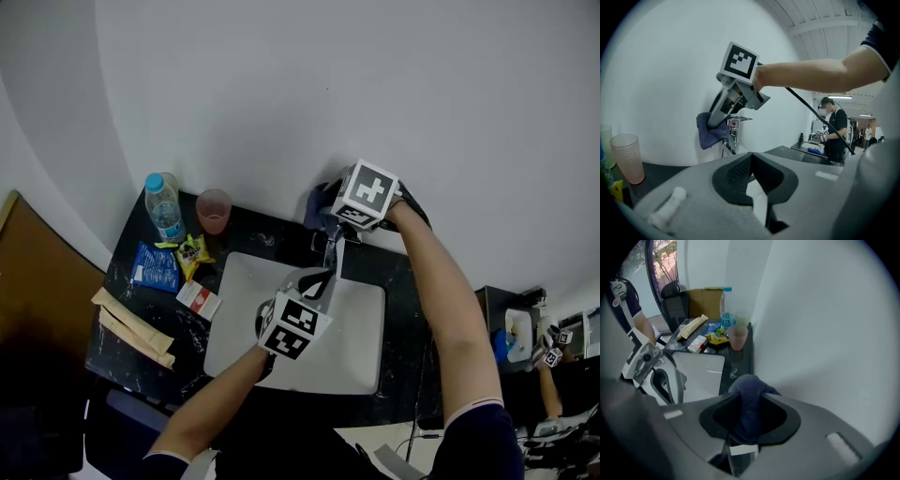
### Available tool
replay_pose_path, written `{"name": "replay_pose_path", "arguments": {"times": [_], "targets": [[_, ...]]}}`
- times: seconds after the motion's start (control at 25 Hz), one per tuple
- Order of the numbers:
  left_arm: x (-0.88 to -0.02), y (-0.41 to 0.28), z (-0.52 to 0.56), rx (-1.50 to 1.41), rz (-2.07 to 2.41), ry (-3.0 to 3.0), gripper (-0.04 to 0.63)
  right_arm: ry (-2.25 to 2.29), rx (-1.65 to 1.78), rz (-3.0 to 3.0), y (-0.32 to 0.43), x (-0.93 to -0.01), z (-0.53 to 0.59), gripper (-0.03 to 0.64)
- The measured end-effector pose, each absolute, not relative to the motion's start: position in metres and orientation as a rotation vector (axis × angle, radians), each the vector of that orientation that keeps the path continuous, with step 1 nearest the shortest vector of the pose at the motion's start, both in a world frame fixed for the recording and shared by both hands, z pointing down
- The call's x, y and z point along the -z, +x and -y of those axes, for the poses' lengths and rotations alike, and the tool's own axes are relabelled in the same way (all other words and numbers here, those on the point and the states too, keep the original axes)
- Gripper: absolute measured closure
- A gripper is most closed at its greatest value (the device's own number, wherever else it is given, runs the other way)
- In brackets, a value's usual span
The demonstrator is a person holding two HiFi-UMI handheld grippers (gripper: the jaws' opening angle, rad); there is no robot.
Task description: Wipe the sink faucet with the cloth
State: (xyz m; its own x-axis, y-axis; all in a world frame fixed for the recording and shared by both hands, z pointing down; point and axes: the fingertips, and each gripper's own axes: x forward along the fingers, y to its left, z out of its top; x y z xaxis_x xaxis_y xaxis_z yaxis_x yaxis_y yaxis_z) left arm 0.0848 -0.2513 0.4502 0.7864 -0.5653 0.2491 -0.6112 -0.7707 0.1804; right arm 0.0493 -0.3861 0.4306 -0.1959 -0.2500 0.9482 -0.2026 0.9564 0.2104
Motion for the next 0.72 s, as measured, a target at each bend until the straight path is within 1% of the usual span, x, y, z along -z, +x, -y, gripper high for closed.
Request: {"name": "replay_pose_path", "arguments": {"times": [0.16,0.72], "targets": [[-0.451,0.085,0.253,-0.273,0.907,2.719,0.594,0.240,0.084,1.701,0.049,-0.437,0.374,0.500],[-0.450,0.082,0.250,-0.235,0.881,2.716,0.594,-0.050,0.070,1.743,0.036,-0.421,0.291,0.500]]}}
